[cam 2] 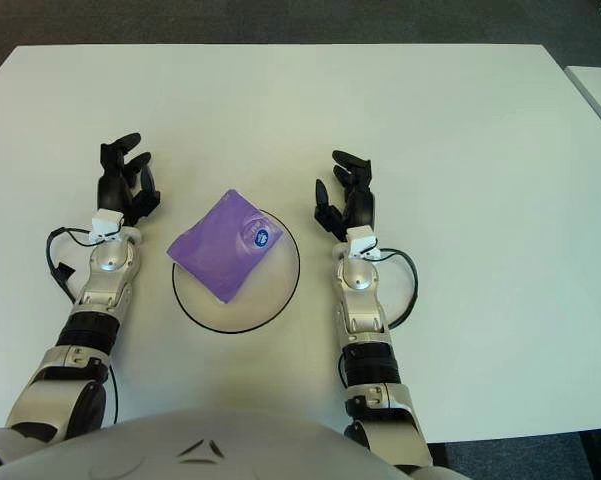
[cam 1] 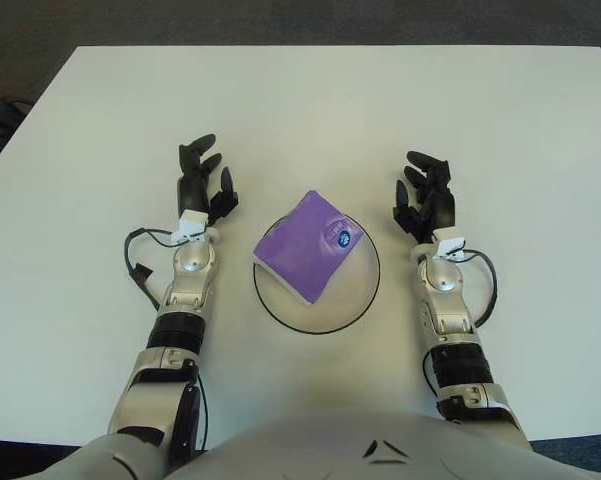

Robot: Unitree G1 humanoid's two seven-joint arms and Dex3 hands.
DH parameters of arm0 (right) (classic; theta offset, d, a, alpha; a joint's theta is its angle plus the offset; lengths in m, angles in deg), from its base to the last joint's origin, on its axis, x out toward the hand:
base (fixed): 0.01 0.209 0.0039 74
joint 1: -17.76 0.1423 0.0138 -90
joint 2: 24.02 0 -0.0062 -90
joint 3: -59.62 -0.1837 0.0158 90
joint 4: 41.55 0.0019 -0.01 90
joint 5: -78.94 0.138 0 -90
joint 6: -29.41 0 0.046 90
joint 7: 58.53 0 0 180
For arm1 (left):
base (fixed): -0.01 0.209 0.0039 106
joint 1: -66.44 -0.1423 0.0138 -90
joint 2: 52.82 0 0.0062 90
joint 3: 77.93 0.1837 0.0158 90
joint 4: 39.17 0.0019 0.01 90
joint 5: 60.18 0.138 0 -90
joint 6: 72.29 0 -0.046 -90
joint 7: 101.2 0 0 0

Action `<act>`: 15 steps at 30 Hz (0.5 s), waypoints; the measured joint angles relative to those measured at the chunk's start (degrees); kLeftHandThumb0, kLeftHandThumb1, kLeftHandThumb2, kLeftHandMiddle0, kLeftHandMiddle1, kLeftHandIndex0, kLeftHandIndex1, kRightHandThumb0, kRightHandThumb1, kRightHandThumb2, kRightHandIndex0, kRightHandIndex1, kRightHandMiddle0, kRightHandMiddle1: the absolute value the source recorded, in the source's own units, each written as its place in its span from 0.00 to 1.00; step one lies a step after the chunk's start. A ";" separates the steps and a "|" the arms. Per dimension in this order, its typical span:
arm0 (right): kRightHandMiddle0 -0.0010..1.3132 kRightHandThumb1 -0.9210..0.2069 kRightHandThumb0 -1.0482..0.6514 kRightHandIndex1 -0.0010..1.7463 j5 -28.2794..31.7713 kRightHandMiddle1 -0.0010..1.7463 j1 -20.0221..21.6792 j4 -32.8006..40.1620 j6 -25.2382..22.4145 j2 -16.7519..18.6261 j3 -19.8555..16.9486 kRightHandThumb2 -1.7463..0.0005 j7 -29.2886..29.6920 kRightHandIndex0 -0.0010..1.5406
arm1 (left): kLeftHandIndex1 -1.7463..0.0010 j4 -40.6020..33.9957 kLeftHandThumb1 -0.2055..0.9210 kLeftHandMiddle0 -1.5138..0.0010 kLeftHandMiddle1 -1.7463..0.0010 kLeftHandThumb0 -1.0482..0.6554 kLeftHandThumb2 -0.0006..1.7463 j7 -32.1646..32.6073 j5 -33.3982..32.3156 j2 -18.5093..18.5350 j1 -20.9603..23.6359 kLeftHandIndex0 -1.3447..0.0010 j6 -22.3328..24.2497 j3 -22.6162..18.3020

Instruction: Put the tissue paper into the plate.

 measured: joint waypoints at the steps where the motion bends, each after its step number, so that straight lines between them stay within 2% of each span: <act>1: 0.00 0.04 0.32 0.43 0.15 0.61 0.08 -0.52 0.64 -0.05 -0.04 0.66 -0.15 0.21 | 0.45 0.00 1.00 0.82 0.60 0.24 0.43 0.01 0.19 0.04 -0.01 1.00 -0.15 0.09; 11: 0.00 0.03 0.33 0.44 1.32 0.59 1.56 -4.43 5.48 -0.45 -0.47 0.64 -1.75 0.22 | 0.48 0.08 1.00 0.84 0.62 0.24 0.43 1.31 2.80 0.74 -0.12 1.00 -3.64 1.35; 15: 0.00 0.02 0.33 0.44 1.46 0.58 2.36 -4.69 7.02 -0.50 -0.51 0.64 -2.15 0.23 | 0.48 -2.64 1.00 0.83 0.63 0.24 0.42 1.64 3.87 1.29 -1.68 1.00 -4.42 1.49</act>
